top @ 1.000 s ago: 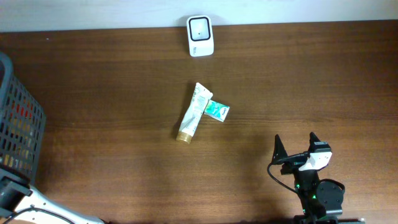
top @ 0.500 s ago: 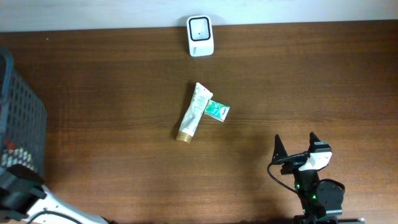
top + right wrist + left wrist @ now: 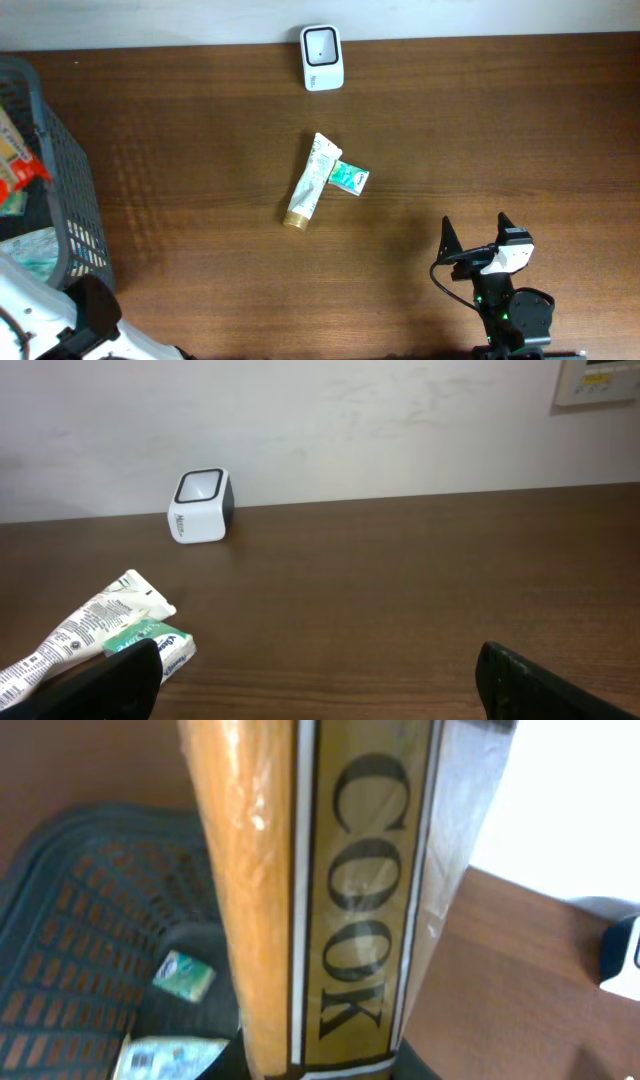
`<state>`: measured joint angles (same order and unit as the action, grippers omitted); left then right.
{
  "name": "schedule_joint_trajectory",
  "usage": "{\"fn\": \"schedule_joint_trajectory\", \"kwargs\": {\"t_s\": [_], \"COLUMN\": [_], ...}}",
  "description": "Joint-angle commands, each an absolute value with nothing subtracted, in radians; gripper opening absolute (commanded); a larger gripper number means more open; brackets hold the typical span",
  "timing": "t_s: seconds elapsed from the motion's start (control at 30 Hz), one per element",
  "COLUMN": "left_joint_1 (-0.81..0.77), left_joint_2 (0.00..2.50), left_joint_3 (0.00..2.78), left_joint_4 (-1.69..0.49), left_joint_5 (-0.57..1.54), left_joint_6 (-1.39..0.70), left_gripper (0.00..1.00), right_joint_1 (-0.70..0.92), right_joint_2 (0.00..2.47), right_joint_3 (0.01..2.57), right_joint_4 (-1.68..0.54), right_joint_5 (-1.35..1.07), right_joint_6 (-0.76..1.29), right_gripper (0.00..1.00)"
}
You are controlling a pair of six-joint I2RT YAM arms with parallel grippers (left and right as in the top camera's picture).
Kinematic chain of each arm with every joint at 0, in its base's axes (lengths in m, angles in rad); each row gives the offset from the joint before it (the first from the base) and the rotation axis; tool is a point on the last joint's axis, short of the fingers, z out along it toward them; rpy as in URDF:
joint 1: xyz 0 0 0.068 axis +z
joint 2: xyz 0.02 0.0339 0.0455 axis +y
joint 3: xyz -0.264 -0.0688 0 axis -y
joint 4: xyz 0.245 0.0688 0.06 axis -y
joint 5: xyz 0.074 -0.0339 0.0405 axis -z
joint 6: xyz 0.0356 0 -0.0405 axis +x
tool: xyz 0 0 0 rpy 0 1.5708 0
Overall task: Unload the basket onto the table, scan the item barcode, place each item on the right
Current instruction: 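Pull the spaghetti packet from the basket and set it left of the tube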
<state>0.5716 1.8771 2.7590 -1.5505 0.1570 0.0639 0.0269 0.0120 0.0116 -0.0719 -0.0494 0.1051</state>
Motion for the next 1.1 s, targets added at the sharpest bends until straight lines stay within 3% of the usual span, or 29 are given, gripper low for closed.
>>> {"fn": "schedule_joint_trajectory", "kwargs": {"t_s": [0.0,0.13,0.3,0.53,0.67,0.77,0.83,0.87,1.07], "left_joint_1": [0.442,0.217,0.028,-0.116,-0.134,-0.157,-0.158,-0.156,-0.123], "left_joint_2": [1.797,1.850,1.972,1.987,1.987,1.988,1.966,1.948,1.688], "left_joint_3": [2.777,2.714,2.394,1.705,1.536,1.514,1.531,1.546,1.718], "left_joint_4": [-1.526,-1.615,-1.578,-1.154,-0.968,-0.955,-0.964,-0.973,-1.157], "left_joint_5": [0.252,0.266,0.214,0.229,0.439,0.425,0.373,0.342,-0.057], "left_joint_6": [0.047,0.012,0.010,-0.122,-0.146,-0.145,-0.145,-0.145,-0.142], "left_gripper": [0.00,0.00,0.00,0.00,0.00,0.64,0.96,0.99,0.99], "right_joint_1": [0.033,0.033,0.033,0.033,0.033,0.033,0.033,0.033,0.033], "right_joint_2": [0.007,0.007,0.007,0.007,0.007,0.007,0.007,0.007,0.007], "right_joint_3": [0.006,0.006,0.006,0.006,0.006,0.006,0.006,0.006,0.006], "right_joint_4": [-0.075,-0.075,-0.075,-0.075,-0.075,-0.075,-0.075,-0.075,-0.075], "right_joint_5": [-0.056,-0.056,-0.056,-0.056,-0.055,-0.056,-0.056,-0.056,-0.056], "right_joint_6": [0.109,0.109,0.109,0.109,0.109,0.109,0.109,0.109,0.109], "right_gripper": [0.99,0.99,0.99,0.99,0.99,0.99,0.99,0.99,0.99]}}
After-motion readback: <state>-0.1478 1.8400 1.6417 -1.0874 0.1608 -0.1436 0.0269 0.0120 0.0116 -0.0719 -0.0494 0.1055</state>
